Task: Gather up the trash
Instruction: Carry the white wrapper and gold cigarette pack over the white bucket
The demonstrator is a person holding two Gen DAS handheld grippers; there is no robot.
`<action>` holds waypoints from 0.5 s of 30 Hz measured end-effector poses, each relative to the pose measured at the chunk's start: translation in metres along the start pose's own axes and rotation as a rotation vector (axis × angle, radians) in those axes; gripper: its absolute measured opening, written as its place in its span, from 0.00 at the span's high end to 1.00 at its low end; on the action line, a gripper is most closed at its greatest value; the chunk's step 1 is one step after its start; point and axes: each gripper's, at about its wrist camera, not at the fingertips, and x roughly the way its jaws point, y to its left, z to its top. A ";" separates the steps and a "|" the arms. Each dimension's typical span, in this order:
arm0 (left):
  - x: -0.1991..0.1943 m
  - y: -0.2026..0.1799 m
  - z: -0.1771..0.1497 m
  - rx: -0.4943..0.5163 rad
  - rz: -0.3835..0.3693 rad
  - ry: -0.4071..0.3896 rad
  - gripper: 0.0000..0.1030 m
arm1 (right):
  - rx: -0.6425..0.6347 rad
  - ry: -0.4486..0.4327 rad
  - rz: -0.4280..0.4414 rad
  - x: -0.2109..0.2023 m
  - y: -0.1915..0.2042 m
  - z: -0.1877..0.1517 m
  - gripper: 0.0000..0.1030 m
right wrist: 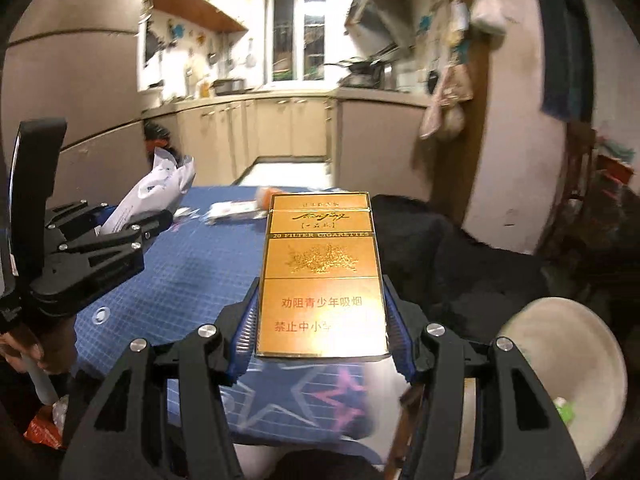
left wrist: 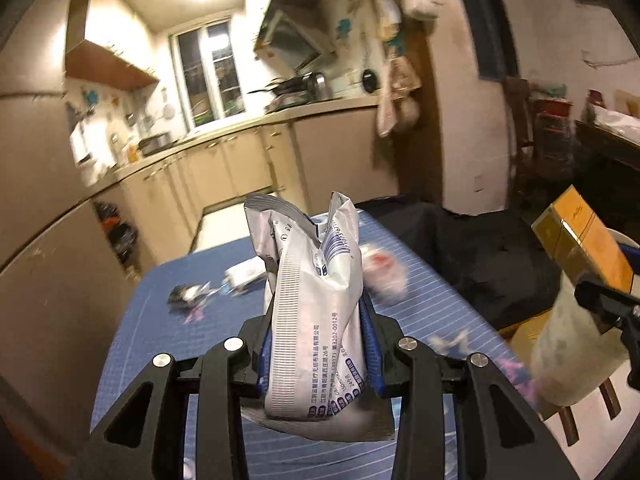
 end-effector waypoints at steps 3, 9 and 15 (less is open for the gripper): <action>0.001 -0.029 0.011 0.030 -0.041 -0.017 0.63 | 0.013 -0.010 -0.059 -0.009 -0.025 -0.001 0.48; 0.005 -0.089 0.032 0.098 -0.134 -0.038 0.63 | 0.042 -0.006 -0.187 -0.029 -0.080 -0.010 0.48; 0.017 -0.159 0.050 0.183 -0.239 -0.053 0.63 | 0.108 -0.002 -0.293 -0.048 -0.136 -0.023 0.48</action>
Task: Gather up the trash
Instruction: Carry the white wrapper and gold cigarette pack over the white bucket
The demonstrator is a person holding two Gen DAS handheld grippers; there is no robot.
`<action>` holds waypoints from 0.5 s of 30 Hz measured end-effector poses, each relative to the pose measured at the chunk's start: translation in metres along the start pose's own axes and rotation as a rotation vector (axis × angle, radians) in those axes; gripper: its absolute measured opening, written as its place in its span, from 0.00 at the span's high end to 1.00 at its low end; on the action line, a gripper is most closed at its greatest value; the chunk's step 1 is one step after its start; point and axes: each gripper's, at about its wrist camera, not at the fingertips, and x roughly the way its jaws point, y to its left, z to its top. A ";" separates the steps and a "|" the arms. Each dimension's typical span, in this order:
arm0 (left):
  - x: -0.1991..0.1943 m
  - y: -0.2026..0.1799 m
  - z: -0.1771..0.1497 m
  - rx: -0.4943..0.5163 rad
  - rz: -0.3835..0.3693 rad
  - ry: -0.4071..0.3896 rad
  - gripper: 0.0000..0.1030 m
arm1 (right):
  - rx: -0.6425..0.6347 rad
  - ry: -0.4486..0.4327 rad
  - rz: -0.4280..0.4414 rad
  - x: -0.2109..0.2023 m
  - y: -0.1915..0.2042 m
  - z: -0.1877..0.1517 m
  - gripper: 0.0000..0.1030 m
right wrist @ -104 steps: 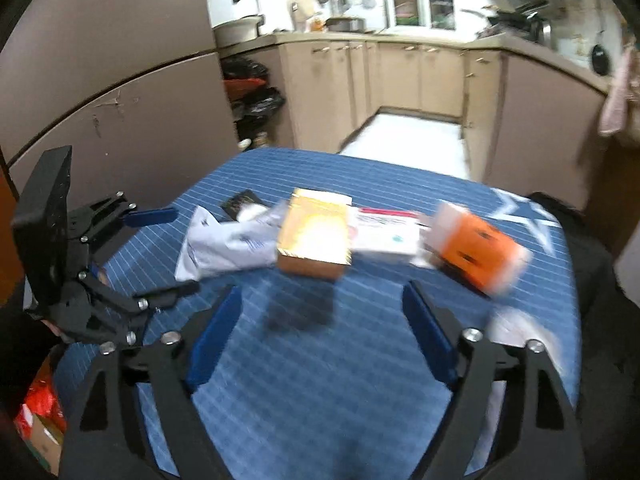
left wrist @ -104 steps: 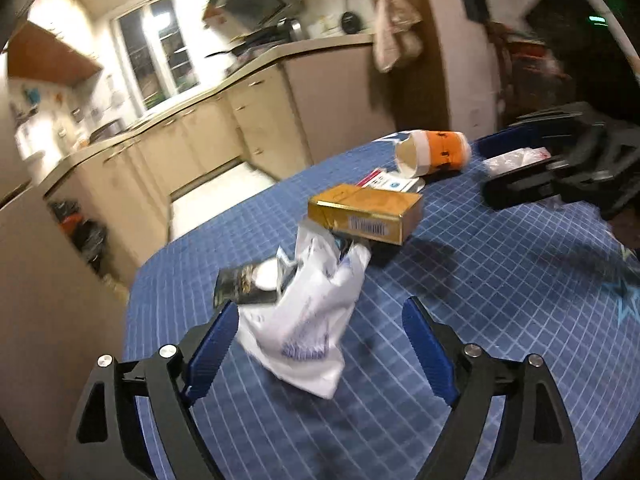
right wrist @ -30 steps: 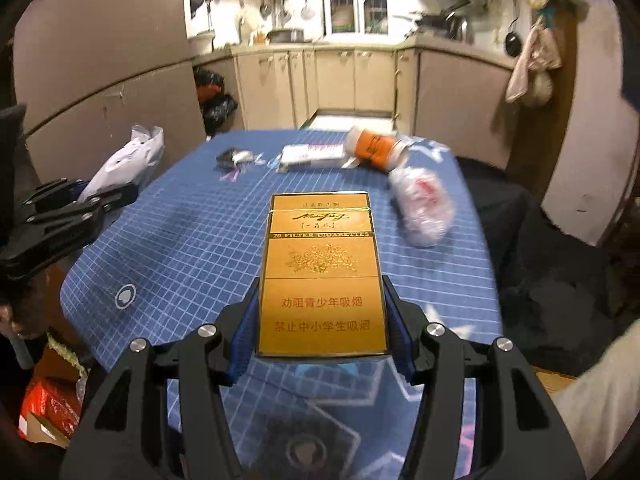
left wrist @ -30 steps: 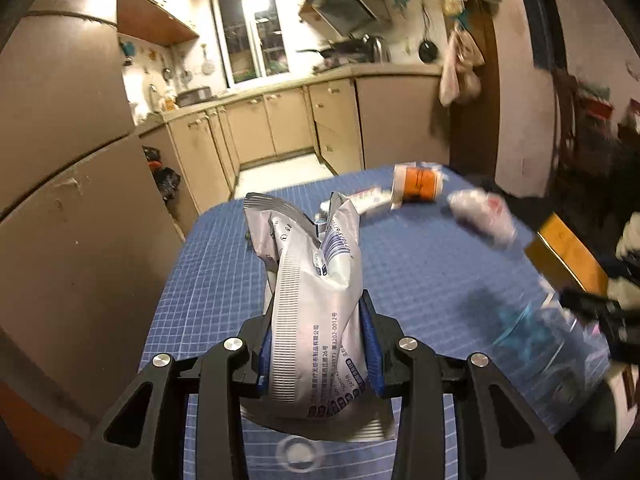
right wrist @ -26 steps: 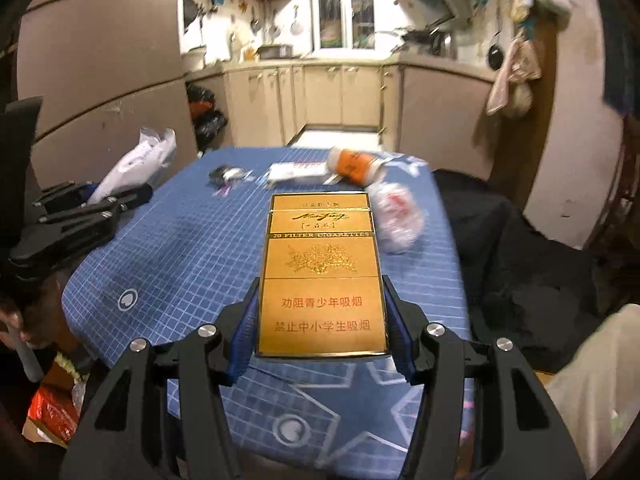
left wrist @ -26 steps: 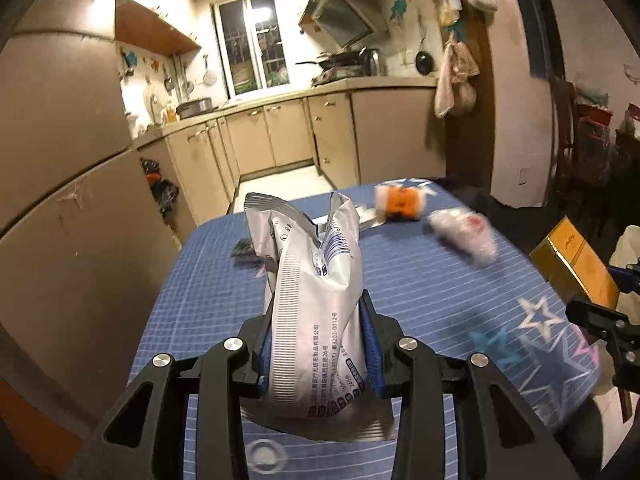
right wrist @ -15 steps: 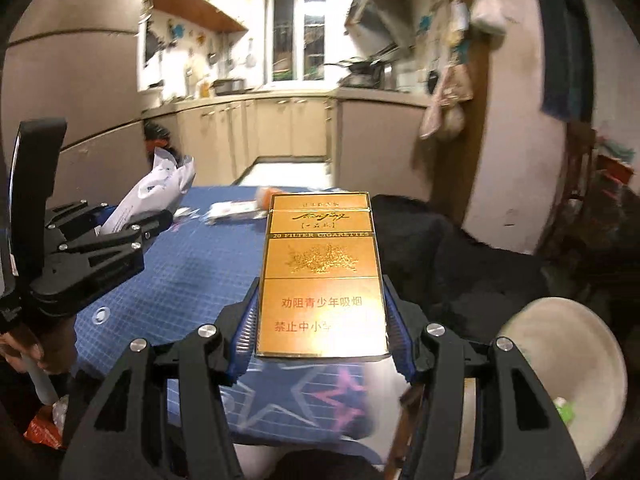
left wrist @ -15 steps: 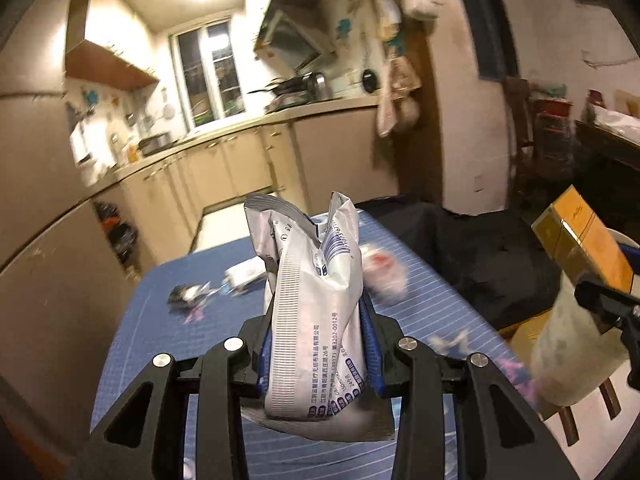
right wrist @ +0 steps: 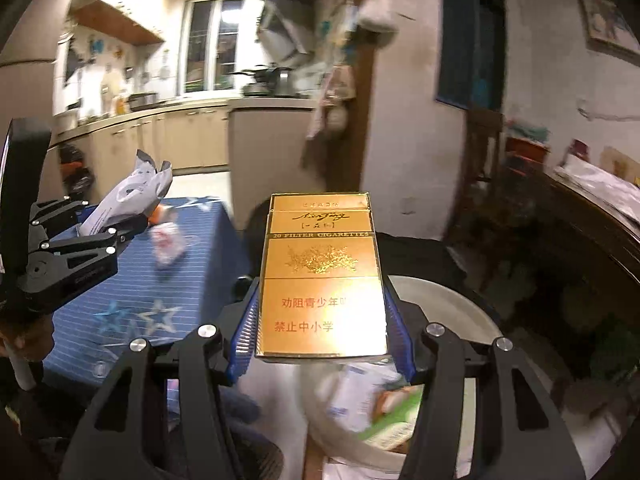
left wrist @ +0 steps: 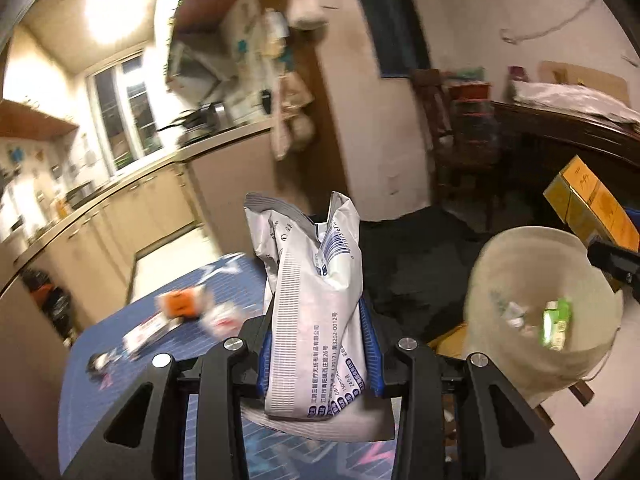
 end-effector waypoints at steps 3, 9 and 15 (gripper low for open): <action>0.011 -0.038 0.013 0.058 -0.047 -0.020 0.63 | 0.039 0.010 -0.059 0.001 -0.034 -0.004 0.48; 0.033 -0.091 0.026 0.112 -0.146 -0.024 0.63 | 0.098 0.041 -0.129 0.000 -0.075 -0.017 0.48; 0.059 -0.131 0.034 0.122 -0.270 0.016 0.63 | 0.125 0.074 -0.156 0.006 -0.100 -0.028 0.48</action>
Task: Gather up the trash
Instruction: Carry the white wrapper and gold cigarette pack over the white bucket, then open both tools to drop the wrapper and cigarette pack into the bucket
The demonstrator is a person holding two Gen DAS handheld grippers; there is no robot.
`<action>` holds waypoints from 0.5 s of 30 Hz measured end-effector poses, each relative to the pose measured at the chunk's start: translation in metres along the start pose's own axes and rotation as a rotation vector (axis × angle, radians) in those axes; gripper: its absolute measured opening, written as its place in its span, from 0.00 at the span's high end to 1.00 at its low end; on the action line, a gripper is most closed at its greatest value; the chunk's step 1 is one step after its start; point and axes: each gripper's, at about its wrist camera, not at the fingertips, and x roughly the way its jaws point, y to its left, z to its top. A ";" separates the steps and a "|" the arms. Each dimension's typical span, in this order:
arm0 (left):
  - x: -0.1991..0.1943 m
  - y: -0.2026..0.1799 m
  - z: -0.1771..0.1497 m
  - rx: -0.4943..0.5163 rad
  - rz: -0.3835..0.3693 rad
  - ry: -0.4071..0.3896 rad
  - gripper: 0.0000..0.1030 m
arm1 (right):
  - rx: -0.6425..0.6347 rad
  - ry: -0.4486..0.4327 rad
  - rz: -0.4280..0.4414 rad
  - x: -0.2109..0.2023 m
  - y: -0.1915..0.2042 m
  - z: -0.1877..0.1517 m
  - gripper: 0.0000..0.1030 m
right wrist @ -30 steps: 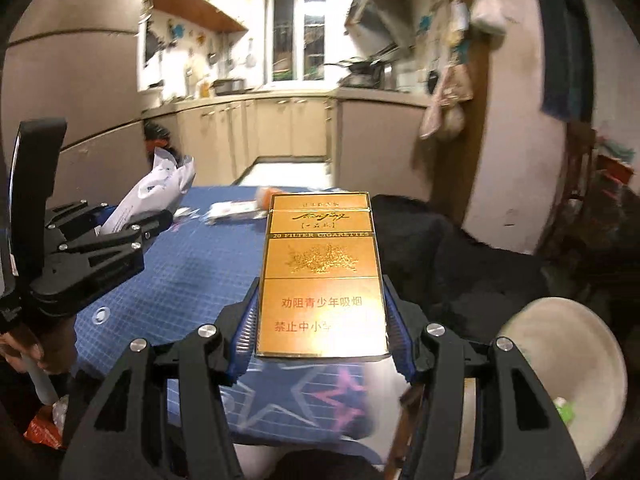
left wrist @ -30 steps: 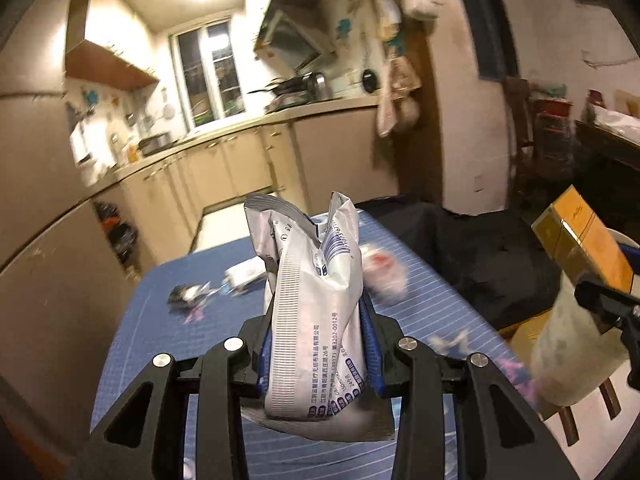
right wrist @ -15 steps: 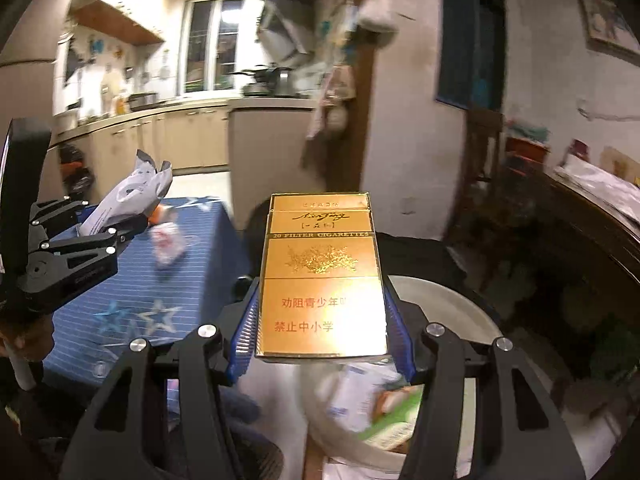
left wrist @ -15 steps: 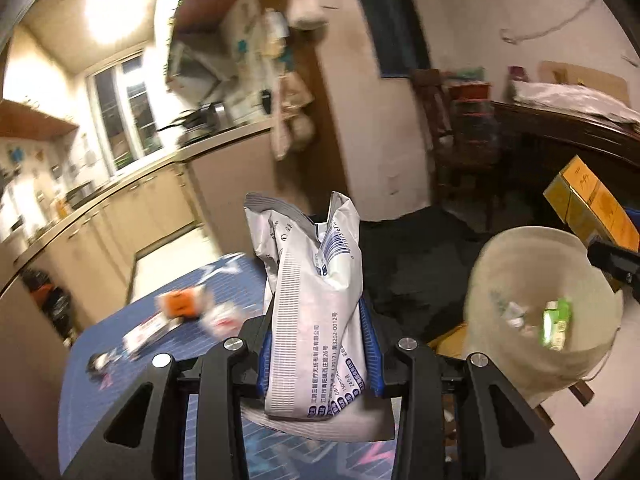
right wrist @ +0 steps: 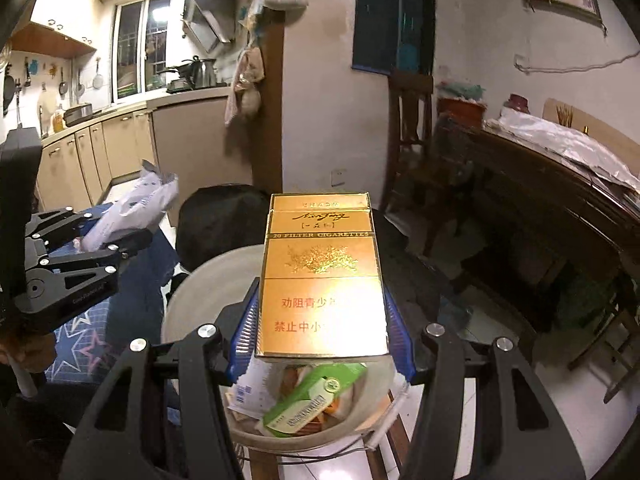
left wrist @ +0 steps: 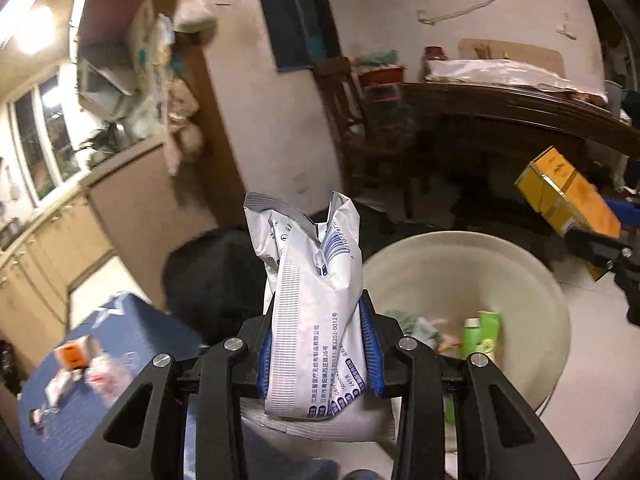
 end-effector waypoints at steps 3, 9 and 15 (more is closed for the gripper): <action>0.015 -0.019 0.001 0.034 -0.042 0.004 0.63 | 0.012 0.012 -0.003 0.004 -0.004 -0.005 0.48; 0.034 -0.033 0.000 0.064 -0.069 0.027 0.63 | 0.024 0.037 -0.013 0.013 -0.015 -0.010 0.48; 0.045 -0.036 0.000 0.068 -0.082 0.042 0.63 | 0.024 0.063 -0.014 0.023 -0.020 -0.012 0.48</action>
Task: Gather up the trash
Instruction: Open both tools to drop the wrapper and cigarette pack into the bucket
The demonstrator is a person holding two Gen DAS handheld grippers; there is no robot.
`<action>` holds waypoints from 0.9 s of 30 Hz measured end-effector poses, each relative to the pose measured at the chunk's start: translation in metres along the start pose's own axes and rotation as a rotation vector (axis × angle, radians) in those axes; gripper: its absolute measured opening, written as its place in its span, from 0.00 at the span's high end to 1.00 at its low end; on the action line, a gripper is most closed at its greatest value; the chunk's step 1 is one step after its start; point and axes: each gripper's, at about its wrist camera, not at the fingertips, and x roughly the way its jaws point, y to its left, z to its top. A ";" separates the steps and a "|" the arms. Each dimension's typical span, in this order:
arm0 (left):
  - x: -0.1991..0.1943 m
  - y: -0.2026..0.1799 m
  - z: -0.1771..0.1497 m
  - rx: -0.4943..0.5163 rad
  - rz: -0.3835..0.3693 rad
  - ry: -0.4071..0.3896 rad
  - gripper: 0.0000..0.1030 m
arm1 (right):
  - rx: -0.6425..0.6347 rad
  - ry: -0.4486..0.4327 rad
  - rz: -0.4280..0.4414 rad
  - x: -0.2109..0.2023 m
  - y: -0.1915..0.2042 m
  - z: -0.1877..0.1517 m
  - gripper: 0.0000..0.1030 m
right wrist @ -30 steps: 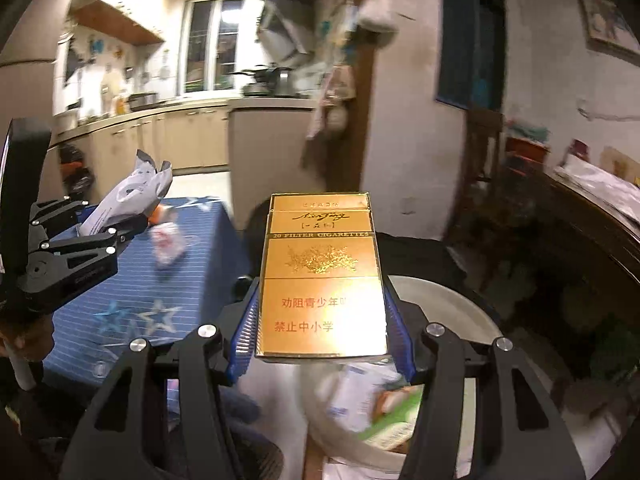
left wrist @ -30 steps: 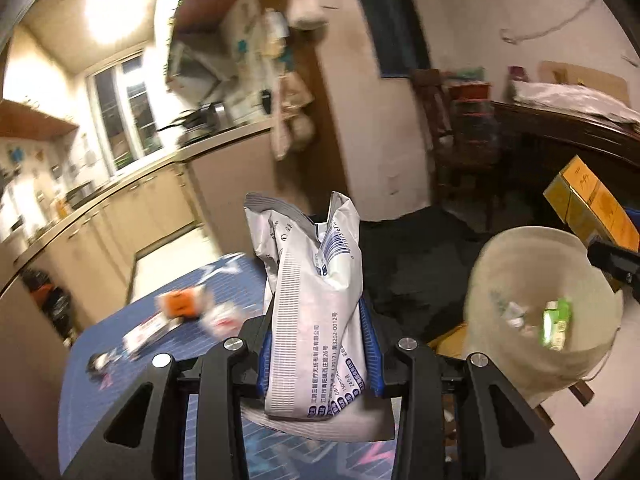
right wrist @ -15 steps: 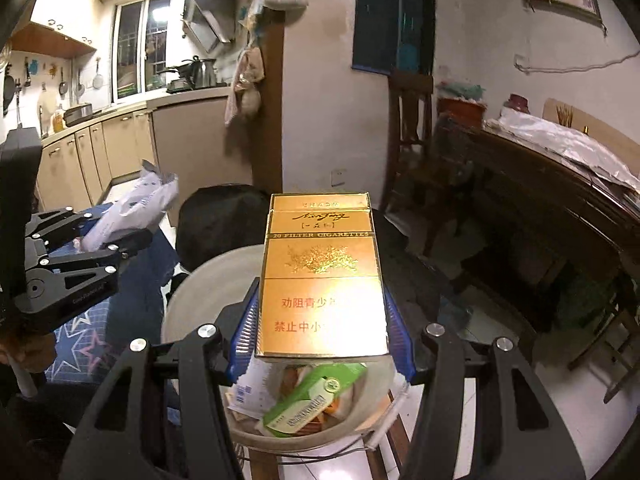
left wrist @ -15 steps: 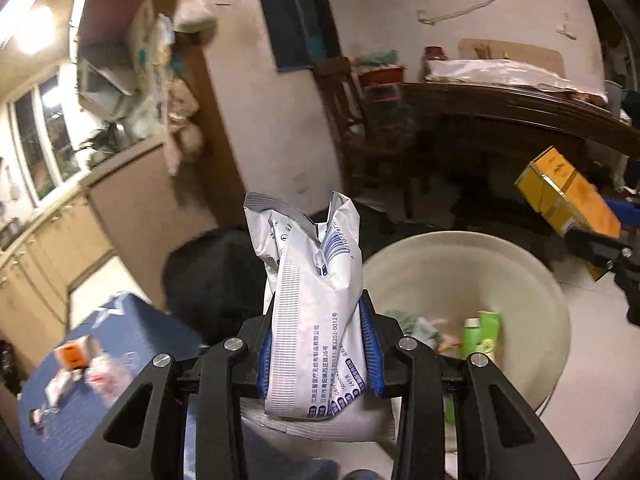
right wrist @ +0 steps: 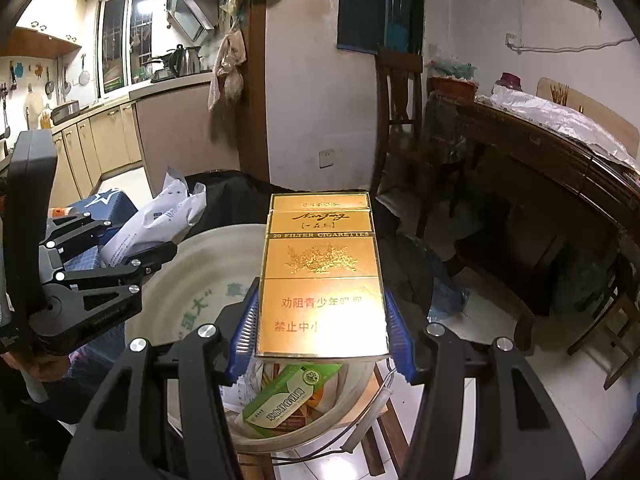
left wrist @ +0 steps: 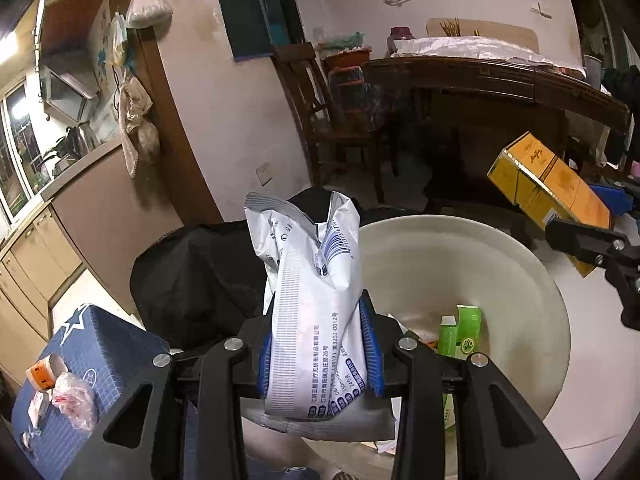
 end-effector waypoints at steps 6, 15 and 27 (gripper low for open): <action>0.002 0.000 0.001 0.009 -0.010 -0.003 0.63 | 0.003 0.020 0.005 0.012 0.000 0.000 0.48; 0.000 -0.008 0.001 0.025 -0.040 -0.027 0.59 | -0.015 0.026 0.003 0.018 0.001 0.000 0.40; -0.010 -0.004 -0.002 0.026 -0.052 -0.050 0.30 | -0.003 0.021 -0.005 0.011 -0.006 -0.003 0.38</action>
